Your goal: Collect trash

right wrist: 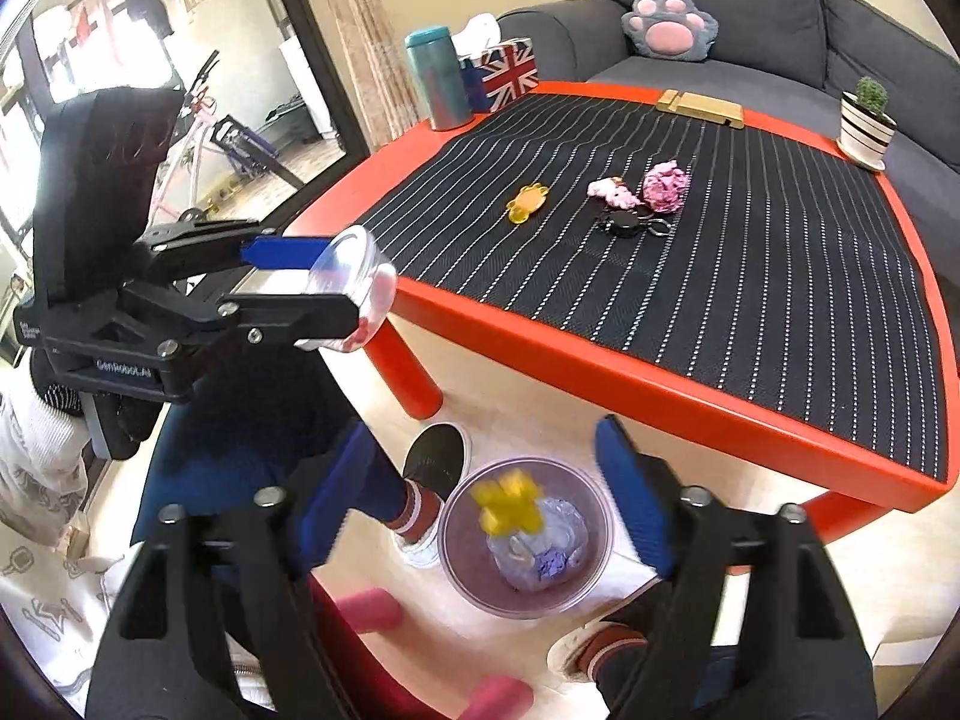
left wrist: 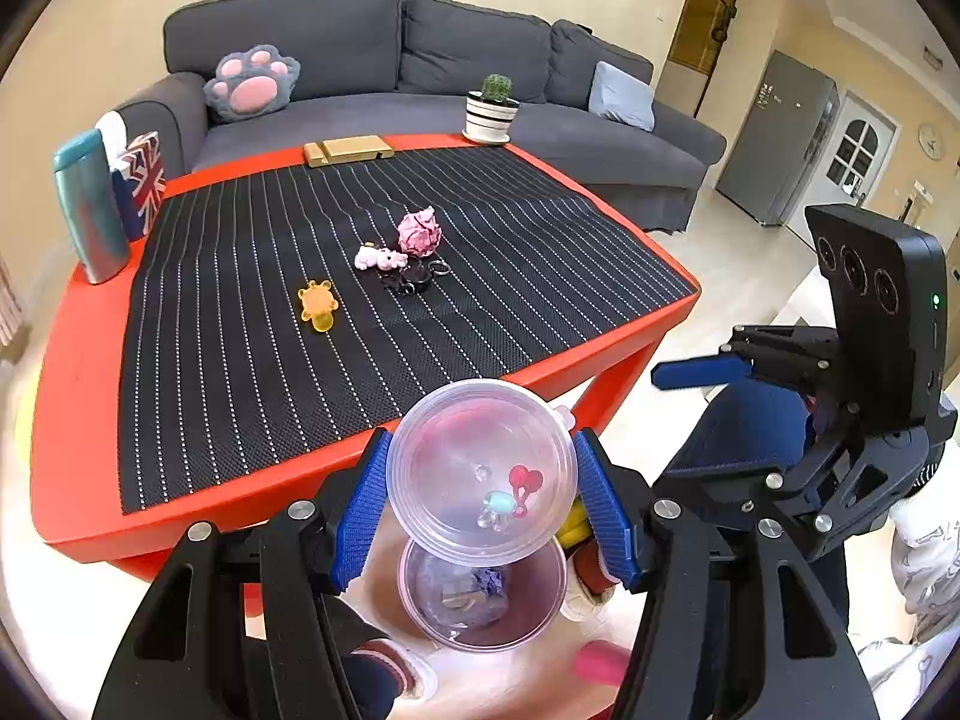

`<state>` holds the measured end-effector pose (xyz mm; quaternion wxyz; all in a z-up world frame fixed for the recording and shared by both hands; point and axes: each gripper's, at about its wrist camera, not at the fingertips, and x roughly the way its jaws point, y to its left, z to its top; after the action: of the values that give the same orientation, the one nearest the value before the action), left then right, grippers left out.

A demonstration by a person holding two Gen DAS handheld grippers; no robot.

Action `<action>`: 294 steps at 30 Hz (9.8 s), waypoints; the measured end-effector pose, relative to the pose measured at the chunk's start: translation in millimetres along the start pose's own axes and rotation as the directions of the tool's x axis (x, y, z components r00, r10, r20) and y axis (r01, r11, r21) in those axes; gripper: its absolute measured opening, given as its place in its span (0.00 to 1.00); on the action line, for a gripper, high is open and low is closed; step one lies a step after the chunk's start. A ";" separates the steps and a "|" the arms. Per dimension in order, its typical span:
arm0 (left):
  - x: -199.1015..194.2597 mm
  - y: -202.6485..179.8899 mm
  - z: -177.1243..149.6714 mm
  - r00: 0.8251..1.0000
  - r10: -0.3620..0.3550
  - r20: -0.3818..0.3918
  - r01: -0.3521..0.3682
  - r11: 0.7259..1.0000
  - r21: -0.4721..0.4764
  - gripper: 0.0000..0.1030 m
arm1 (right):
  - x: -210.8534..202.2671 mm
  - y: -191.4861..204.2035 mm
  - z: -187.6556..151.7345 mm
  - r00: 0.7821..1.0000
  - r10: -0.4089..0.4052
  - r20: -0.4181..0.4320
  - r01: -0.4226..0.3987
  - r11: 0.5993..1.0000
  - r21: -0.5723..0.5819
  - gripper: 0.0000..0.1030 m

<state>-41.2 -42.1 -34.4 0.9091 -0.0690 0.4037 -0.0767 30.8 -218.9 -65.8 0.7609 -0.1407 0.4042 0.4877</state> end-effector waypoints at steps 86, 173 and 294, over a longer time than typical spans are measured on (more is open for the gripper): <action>53.2 67.5 91.7 0.987 0.125 -0.098 -0.136 0.984 -0.115 0.92 | -10.6 -65.6 61.5 0.993 -0.103 0.063 0.096 0.990 0.105 0.94; 84.8 109.4 93.0 0.979 0.142 -0.147 -0.168 0.968 -0.185 0.27 | 134.8 -113.8 186.9 0.975 -0.096 -0.201 0.101 0.995 0.014 0.82; 17.8 -20.2 -8.9 0.998 0.003 -0.061 -0.005 0.999 -0.038 0.91 | -30.0 -30.0 -10.6 0.993 -0.106 0.052 0.100 0.988 0.117 0.90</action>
<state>-37.7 -65.9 -49.4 0.8950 -0.0832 0.4327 -0.0694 45.5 -258.8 -55.3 0.8032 -0.1036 0.4013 0.4279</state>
